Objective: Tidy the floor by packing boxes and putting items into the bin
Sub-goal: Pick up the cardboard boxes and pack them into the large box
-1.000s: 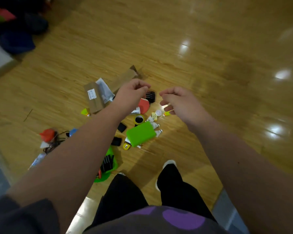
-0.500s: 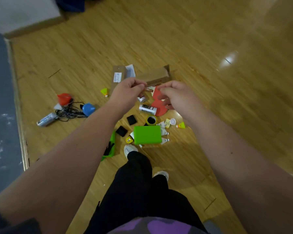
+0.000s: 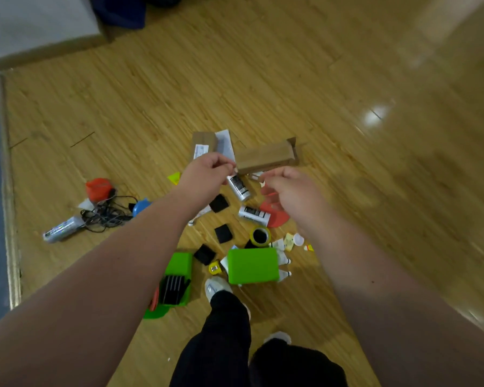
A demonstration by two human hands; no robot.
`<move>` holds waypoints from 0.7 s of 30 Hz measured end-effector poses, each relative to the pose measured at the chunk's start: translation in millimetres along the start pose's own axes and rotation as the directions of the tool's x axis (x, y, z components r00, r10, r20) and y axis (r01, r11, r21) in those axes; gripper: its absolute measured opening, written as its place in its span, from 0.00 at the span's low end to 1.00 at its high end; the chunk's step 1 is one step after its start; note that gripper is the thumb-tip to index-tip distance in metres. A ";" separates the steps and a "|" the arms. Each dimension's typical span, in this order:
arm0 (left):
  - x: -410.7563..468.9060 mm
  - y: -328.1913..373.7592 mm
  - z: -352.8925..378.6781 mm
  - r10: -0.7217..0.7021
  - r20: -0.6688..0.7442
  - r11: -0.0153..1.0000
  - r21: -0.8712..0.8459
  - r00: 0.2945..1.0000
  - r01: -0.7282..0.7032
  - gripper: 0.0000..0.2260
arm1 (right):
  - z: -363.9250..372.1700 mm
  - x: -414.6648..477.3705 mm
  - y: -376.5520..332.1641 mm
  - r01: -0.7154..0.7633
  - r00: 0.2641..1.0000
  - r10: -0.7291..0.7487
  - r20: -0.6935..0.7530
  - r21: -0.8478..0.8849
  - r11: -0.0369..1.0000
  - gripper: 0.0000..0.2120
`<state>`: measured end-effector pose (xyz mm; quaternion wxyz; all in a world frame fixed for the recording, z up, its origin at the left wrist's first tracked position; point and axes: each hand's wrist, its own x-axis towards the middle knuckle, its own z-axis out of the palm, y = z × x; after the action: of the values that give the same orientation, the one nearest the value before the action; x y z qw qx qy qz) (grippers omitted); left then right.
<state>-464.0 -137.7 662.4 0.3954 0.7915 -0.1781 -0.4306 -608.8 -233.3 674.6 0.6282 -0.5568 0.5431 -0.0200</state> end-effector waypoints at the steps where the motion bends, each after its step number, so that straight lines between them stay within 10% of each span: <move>1: 18.2 -5.6 -0.5 -0.003 0.003 1.000 0.014 1.000 0.002 0.07 | 4.6 16.3 2.6 0.008 1.000 -0.008 -0.010 -0.009 1.000 0.05; 21: 325.9 -248.8 66.4 -0.218 -0.266 0.953 0.147 0.939 0.263 0.12 | 48.1 383.4 145.2 0.112 0.994 -0.097 0.057 -0.489 0.865 0.11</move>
<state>-348.8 -216.8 271.2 0.2853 0.8873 -0.0672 -0.3561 -502.2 -387.1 306.7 0.4722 -0.7269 0.4899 0.0931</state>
